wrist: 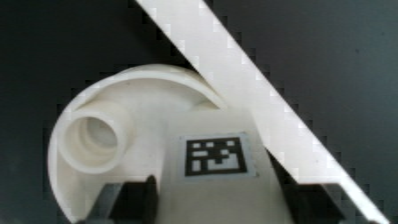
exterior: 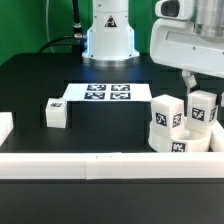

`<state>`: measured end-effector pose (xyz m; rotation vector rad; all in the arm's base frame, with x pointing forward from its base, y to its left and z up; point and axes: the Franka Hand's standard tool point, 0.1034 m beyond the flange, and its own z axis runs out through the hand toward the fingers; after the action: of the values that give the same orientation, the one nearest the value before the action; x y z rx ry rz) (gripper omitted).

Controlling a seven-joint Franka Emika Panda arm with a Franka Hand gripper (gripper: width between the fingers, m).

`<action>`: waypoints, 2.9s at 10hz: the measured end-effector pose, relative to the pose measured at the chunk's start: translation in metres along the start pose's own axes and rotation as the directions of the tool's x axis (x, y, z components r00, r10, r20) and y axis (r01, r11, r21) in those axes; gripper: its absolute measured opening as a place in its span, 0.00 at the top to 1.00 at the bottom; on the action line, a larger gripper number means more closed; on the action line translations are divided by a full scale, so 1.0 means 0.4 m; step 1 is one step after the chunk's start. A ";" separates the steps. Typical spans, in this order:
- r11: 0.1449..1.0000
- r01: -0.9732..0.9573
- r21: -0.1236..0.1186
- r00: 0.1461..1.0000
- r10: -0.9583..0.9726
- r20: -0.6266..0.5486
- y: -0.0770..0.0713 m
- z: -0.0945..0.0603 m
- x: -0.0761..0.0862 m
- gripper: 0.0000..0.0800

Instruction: Assemble stool

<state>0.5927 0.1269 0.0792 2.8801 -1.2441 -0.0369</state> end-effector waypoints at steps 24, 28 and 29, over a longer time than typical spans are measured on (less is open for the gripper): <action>0.155 -0.978 0.140 0.193 0.928 0.319 -0.016 -0.063 -0.008 0.19; 0.412 -0.882 0.229 0.464 0.844 0.269 -0.018 -0.073 -0.010 0.19; 0.491 -0.836 0.246 0.544 0.803 0.244 -0.018 -0.070 -0.012 0.19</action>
Offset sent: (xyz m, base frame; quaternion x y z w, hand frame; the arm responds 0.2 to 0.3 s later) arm -0.0195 -0.0087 -0.0073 0.0308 -0.0091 0.3416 0.9393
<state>0.5953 0.1350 0.1072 2.1258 -2.7521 0.0476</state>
